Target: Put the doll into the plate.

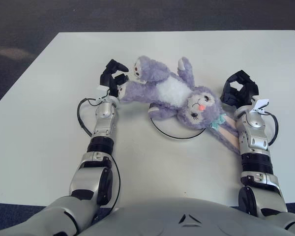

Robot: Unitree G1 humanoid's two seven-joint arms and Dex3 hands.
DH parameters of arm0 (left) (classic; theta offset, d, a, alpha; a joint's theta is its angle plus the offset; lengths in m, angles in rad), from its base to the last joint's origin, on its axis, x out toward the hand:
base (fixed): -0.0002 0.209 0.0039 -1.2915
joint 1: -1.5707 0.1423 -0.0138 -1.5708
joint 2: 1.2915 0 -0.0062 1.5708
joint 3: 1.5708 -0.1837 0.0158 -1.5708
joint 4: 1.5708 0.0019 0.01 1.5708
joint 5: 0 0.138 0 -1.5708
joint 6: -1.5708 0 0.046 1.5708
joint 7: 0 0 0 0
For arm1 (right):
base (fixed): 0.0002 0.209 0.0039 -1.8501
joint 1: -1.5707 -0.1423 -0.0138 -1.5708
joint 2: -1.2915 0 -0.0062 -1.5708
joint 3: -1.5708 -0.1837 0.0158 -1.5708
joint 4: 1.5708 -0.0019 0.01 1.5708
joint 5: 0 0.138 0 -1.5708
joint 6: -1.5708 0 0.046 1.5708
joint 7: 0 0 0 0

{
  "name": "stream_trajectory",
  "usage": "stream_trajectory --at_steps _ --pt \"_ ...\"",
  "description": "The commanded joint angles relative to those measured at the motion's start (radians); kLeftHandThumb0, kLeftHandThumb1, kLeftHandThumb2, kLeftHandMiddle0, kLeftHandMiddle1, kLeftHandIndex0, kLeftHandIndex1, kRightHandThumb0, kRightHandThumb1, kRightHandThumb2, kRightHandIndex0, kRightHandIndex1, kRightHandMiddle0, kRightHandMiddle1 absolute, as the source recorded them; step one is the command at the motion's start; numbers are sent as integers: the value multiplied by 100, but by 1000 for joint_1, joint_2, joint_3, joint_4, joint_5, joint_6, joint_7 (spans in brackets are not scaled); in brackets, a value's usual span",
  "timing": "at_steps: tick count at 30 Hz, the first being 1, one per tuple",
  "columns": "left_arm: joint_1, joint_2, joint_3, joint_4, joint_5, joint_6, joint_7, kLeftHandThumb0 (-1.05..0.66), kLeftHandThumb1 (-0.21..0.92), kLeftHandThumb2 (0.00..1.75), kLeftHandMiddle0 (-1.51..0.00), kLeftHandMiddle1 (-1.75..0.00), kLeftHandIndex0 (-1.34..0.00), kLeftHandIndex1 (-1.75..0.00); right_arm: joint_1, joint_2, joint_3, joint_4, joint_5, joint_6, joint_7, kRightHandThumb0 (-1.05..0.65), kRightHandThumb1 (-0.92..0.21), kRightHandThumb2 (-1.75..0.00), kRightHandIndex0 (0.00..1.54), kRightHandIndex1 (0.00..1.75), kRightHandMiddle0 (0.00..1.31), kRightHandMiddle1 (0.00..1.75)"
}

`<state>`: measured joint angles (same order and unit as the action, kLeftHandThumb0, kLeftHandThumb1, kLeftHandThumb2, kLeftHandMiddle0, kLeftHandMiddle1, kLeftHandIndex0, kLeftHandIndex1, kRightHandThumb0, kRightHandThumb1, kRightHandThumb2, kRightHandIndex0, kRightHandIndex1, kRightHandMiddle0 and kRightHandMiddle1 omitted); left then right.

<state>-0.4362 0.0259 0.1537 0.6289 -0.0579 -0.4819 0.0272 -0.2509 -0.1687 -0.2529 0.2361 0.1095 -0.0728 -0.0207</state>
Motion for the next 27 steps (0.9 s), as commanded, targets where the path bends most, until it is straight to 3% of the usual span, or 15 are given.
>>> stream_trajectory --at_steps 1,27 --pt "115 -2 2 49 0 -6 -9 -50 26 139 -123 -175 -66 -175 74 21 -9 28 17 7 5 -49 -30 -134 127 175 63 175" --pt "126 8 -13 59 7 -32 -25 -49 29 136 -122 -175 -64 -175 77 15 -13 21 9 22 7 -49 -31 -133 127 175 62 175"
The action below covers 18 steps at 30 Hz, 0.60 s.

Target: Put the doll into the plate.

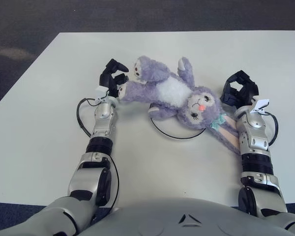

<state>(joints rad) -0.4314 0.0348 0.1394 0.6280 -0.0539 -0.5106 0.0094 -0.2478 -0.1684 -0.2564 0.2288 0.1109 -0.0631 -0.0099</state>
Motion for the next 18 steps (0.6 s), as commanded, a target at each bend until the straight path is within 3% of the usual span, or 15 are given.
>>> stream_trajectory --at_steps 1,18 --pt "122 -1 2 59 3 -3 -7 -49 29 135 -122 -175 -64 -175 74 14 -9 28 7 14 -5 -49 -31 -133 127 175 62 175" --pt "129 -5 2 39 9 30 17 -49 29 135 -122 -175 -63 -175 77 15 -7 21 3 28 -9 -49 -31 -132 127 175 62 175"
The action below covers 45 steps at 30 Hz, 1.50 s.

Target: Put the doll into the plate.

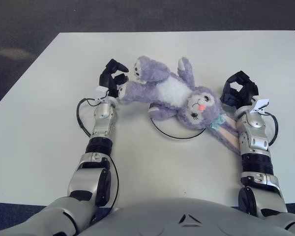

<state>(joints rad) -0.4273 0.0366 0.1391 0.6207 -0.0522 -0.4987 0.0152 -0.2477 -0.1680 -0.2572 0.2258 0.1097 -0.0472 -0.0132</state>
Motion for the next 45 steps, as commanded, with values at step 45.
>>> stream_trajectory --at_steps 45 --pt "100 6 10 62 -12 49 -9 -48 32 131 -120 -175 -61 -175 59 11 8 59 -3 -5 11 -47 -35 -127 124 175 59 175"
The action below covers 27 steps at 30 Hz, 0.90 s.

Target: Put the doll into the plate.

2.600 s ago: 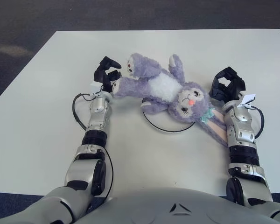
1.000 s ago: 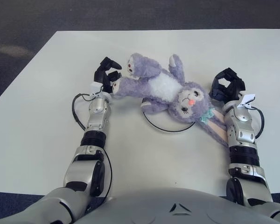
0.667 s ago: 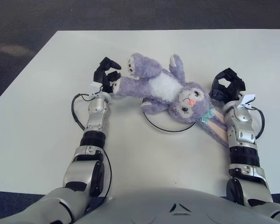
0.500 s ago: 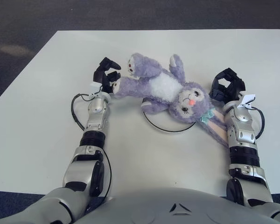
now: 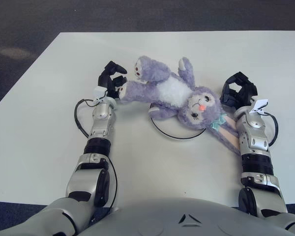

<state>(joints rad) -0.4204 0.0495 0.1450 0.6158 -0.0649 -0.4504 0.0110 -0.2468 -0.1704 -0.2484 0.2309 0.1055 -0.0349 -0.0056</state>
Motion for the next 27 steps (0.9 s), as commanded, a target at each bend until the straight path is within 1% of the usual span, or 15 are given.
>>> stream_trajectory --at_steps 1,13,21,27 --pt "92 -6 3 69 1 -1 -5 -48 32 131 -120 -175 -61 -175 57 13 -1 58 1 -20 4 -47 -35 -127 124 175 59 175" --pt "81 8 -1 83 6 8 -7 -47 33 130 -119 -175 -60 -175 43 11 3 78 -4 -22 -5 -46 -37 -125 123 175 57 175" --pt "67 13 5 92 -7 14 -24 -47 34 129 -117 -175 -59 -175 36 13 -2 78 1 -19 -15 -47 -37 -125 125 175 58 175" --pt "61 18 13 102 -14 14 -37 -47 34 129 -118 -175 -59 -175 32 27 -4 78 4 -27 -33 -47 -36 -127 127 175 59 175"
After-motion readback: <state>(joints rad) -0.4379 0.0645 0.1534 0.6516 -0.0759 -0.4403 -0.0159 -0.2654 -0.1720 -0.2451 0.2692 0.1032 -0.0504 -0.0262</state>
